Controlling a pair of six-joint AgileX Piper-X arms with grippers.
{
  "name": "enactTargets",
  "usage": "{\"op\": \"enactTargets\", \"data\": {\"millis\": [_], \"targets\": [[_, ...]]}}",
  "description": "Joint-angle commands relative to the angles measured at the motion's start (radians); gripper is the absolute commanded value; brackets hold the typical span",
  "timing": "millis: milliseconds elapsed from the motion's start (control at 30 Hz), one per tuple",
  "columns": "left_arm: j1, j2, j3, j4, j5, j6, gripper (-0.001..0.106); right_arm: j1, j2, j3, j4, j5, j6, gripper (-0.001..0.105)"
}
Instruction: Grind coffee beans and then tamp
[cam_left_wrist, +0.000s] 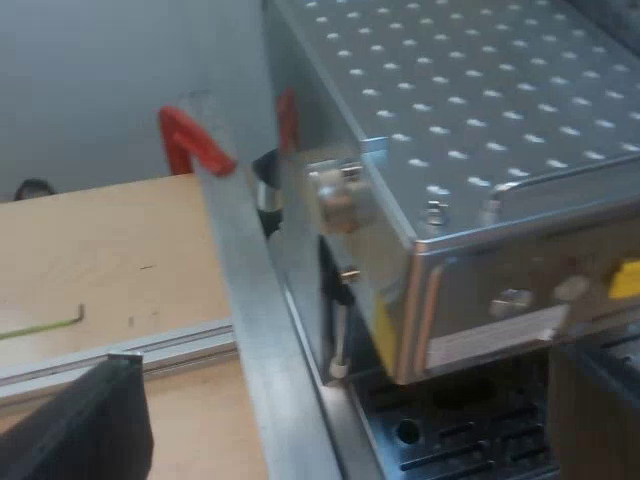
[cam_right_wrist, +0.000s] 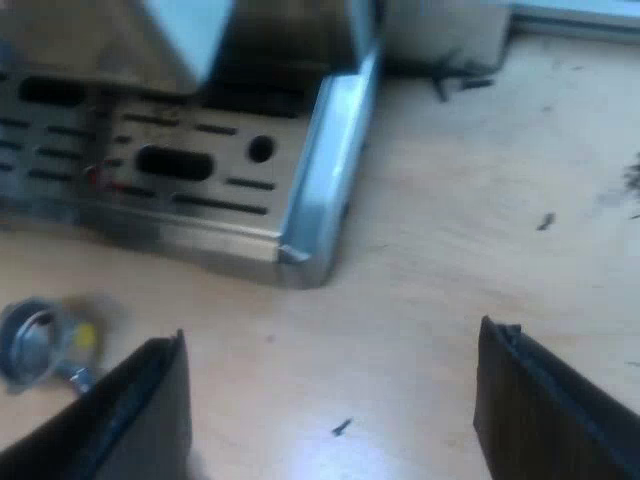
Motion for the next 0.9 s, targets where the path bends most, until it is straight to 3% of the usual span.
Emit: {"op": "enactTargets", "data": {"millis": [33, 267, 500, 667, 900], "targets": [[0.018, -0.006, -0.004, -0.009, 0.007, -0.015, 0.081, -0.116, -0.026, -0.011, -0.003, -0.028, -0.072, 0.062], [0.018, -0.025, -0.005, 0.001, -0.005, -0.015, 0.081, -0.251, -0.061, -0.011, -0.025, -0.010, -0.072, 0.062], [0.018, -0.111, -0.005, 0.069, -0.144, -0.013, 0.081, -0.268, -0.163, 0.003, -0.054, -0.010, -0.088, 0.062], [0.018, -0.220, -0.005, 0.125, -0.280, -0.013, 0.081, -0.266, -0.306, 0.049, -0.069, -0.011, -0.122, 0.062], [0.018, -0.366, -0.005, 0.159, -0.288, -0.015, 0.081, -0.266, -0.533, 0.173, -0.085, -0.026, -0.148, 0.062]]}}
